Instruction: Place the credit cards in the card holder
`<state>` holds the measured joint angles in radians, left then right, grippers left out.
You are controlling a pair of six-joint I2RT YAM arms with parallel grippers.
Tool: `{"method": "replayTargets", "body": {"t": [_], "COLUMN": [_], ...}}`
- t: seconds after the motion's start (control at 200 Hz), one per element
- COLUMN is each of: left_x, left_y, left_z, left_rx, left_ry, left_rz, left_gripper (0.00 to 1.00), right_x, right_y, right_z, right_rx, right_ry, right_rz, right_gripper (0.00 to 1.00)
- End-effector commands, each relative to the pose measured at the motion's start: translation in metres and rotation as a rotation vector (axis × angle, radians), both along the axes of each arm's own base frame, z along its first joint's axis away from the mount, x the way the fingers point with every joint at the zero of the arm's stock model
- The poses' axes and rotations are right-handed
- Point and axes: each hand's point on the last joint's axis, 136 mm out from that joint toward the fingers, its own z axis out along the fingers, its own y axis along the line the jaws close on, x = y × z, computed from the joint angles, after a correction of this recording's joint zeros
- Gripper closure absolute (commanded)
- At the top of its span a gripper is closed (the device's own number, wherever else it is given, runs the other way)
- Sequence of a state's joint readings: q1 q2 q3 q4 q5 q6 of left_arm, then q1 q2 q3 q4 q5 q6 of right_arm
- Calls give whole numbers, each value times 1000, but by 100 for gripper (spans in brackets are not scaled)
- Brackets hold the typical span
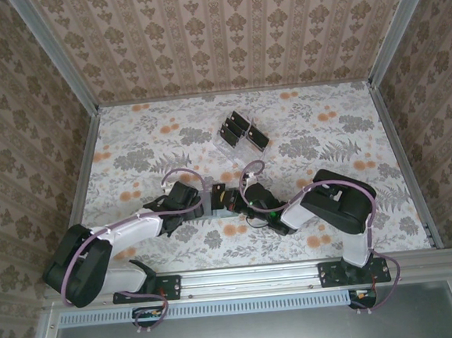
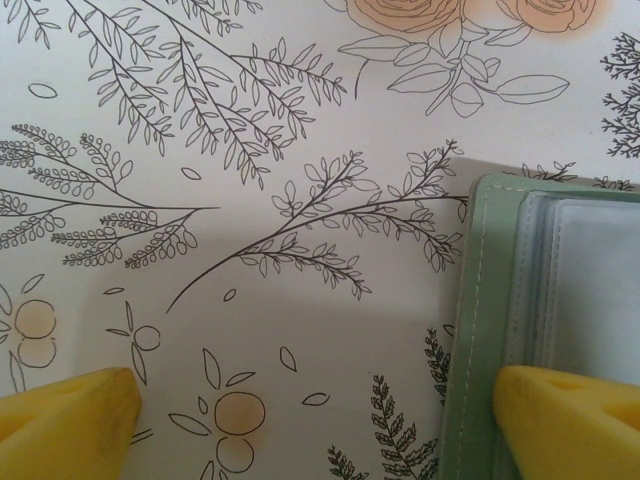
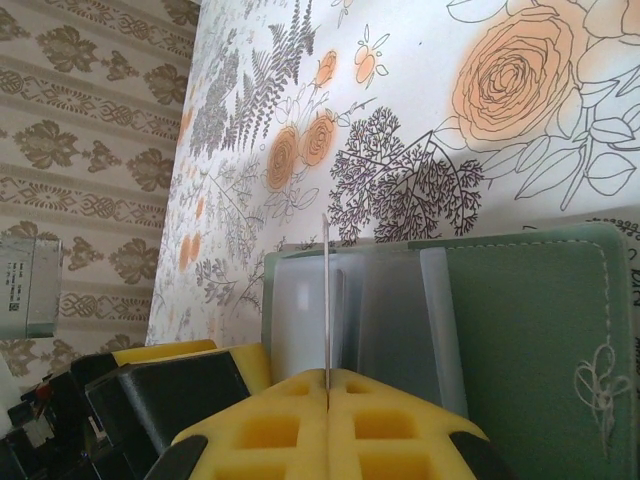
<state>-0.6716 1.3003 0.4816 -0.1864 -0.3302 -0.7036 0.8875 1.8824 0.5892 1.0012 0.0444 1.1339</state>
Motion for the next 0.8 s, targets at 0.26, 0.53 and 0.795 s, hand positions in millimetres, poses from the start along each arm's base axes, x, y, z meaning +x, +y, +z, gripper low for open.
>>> {"method": "replayTargets", "body": {"t": [0.26,0.53,0.795], "left_x": [-16,-15,-16], "left_y": [13,13,13], "left_z": [-11,-11,-12], "left_rx": [43,43,46], "left_ry": [59,59,63], "left_rz": [5,4,3], "left_gripper": [0,0,0], "right_x": [-8,-13,-17], "right_y": [5,1,-1], "right_z": [-3,-10,-15], "right_rx": [40,43,39], "right_ry": [18,38,54], "right_rz": [26,23,25], "right_gripper": [100,100,100]}}
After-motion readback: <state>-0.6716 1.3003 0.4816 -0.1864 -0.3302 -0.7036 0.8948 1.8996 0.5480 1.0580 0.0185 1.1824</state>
